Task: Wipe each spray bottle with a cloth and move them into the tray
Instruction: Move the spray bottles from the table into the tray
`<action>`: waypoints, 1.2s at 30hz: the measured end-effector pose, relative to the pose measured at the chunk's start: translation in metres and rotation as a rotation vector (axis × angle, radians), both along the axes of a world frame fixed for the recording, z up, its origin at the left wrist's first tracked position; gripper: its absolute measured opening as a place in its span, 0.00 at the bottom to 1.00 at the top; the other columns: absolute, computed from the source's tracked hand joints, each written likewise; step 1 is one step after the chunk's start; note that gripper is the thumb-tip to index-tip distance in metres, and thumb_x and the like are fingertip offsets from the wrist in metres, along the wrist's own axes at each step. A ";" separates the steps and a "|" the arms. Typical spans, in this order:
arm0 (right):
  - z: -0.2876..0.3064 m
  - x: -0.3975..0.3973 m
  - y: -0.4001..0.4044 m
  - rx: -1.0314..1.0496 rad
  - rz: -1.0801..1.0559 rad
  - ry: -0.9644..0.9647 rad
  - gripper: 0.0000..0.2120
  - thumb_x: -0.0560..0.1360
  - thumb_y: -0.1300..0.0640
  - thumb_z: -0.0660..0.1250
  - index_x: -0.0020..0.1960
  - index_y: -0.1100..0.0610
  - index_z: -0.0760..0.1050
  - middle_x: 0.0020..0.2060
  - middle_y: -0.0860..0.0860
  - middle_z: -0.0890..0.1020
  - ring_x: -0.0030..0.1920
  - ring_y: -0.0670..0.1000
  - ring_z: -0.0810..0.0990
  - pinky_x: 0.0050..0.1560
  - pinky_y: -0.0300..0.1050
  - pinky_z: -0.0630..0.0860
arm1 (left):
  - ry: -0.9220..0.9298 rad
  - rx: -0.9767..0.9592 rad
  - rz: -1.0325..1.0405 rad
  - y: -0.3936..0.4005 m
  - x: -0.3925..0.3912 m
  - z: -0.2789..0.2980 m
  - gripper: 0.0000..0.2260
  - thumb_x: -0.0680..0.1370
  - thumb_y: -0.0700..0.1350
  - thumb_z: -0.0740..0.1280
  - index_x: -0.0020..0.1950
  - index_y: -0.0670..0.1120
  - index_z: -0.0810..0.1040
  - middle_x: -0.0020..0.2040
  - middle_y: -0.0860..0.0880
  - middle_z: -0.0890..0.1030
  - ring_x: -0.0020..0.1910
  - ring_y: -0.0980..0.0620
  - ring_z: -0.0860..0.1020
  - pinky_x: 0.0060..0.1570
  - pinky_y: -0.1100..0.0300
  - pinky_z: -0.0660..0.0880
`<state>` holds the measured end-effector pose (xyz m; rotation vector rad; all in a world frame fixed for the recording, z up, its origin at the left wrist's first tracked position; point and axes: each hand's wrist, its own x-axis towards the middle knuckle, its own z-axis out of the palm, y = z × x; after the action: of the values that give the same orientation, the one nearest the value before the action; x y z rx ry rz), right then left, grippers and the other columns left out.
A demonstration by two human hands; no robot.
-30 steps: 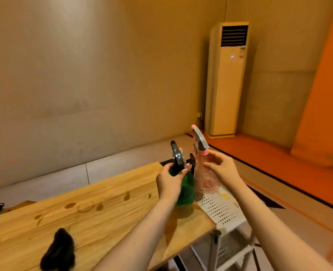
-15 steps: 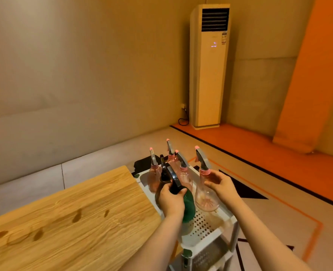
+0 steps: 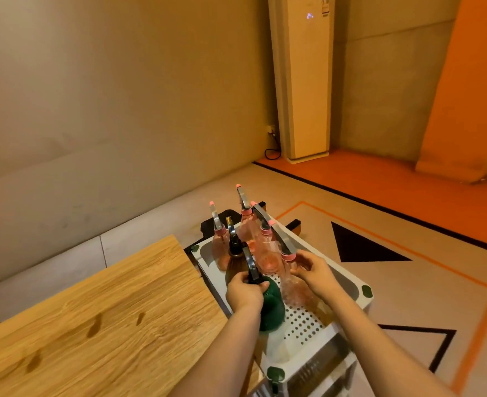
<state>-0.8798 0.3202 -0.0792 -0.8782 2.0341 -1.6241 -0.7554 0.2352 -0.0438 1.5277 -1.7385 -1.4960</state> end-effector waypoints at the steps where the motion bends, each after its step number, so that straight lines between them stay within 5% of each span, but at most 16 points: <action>1: -0.004 -0.002 0.001 -0.008 -0.005 -0.017 0.20 0.69 0.72 0.68 0.58 0.58 0.75 0.49 0.46 0.79 0.54 0.46 0.77 0.59 0.42 0.73 | -0.010 0.005 -0.002 -0.002 -0.001 -0.001 0.17 0.73 0.39 0.74 0.60 0.44 0.78 0.58 0.46 0.80 0.61 0.44 0.75 0.61 0.52 0.70; 10: -0.023 -0.018 -0.006 -0.014 0.011 -0.043 0.28 0.67 0.73 0.70 0.66 0.63 0.69 0.61 0.55 0.76 0.63 0.51 0.73 0.65 0.44 0.68 | -0.061 -0.075 -0.065 -0.006 -0.013 -0.008 0.17 0.73 0.39 0.73 0.61 0.44 0.77 0.60 0.47 0.79 0.63 0.44 0.74 0.63 0.50 0.69; 25: -0.024 -0.020 -0.007 0.014 0.033 -0.055 0.30 0.67 0.73 0.70 0.67 0.60 0.68 0.63 0.54 0.74 0.65 0.50 0.70 0.67 0.45 0.65 | -0.052 -0.091 -0.111 -0.005 -0.011 -0.013 0.18 0.73 0.37 0.73 0.61 0.45 0.75 0.62 0.47 0.78 0.65 0.44 0.73 0.65 0.49 0.69; 36: -0.003 -0.003 0.014 0.135 -0.110 0.021 0.37 0.65 0.63 0.76 0.71 0.58 0.65 0.68 0.54 0.70 0.68 0.53 0.66 0.68 0.47 0.62 | -0.324 -0.190 -0.468 -0.015 0.015 0.028 0.39 0.69 0.37 0.76 0.75 0.45 0.58 0.71 0.45 0.69 0.70 0.42 0.68 0.67 0.49 0.68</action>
<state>-0.8832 0.3340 -0.0820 -0.7512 2.2128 -1.5179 -0.7400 0.2200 -0.0162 1.3838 -2.4855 -1.2731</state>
